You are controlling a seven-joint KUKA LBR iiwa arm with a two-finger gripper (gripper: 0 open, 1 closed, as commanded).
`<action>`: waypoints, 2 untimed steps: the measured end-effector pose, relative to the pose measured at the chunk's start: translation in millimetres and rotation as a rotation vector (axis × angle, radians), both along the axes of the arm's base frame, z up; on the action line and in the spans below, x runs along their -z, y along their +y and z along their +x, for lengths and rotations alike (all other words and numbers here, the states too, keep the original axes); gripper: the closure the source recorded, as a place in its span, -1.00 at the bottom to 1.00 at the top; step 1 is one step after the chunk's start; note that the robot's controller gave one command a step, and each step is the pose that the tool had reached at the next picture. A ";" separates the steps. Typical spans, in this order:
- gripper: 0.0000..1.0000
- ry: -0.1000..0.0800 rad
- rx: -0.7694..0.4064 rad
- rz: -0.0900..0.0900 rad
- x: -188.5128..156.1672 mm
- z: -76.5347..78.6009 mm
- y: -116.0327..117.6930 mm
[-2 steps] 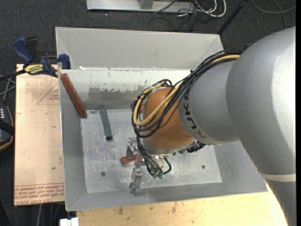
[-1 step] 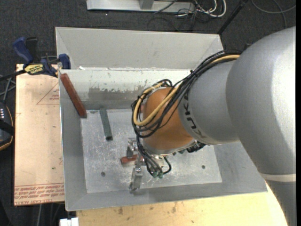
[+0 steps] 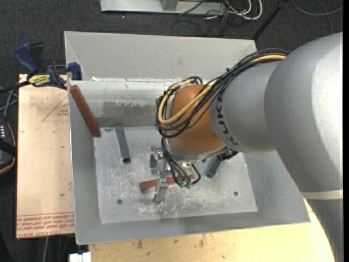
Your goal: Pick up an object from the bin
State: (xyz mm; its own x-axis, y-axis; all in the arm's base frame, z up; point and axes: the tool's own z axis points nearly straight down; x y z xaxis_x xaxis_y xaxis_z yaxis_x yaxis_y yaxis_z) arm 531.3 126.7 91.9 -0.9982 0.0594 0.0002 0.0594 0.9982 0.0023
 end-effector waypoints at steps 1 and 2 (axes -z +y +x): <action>1.00 -0.005 -0.238 -0.001 21.0 55.3 -9.4; 1.00 -0.005 -0.237 -0.001 21.0 55.3 -9.4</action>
Offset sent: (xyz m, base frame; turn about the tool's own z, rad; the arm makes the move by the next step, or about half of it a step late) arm 0.0000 0.0000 0.0000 0.0000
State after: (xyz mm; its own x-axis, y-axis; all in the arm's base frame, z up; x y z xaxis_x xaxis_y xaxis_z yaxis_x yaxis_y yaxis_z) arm 586.6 117.4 70.9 -0.9842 -0.1770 -0.0043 -0.1770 0.9842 0.0013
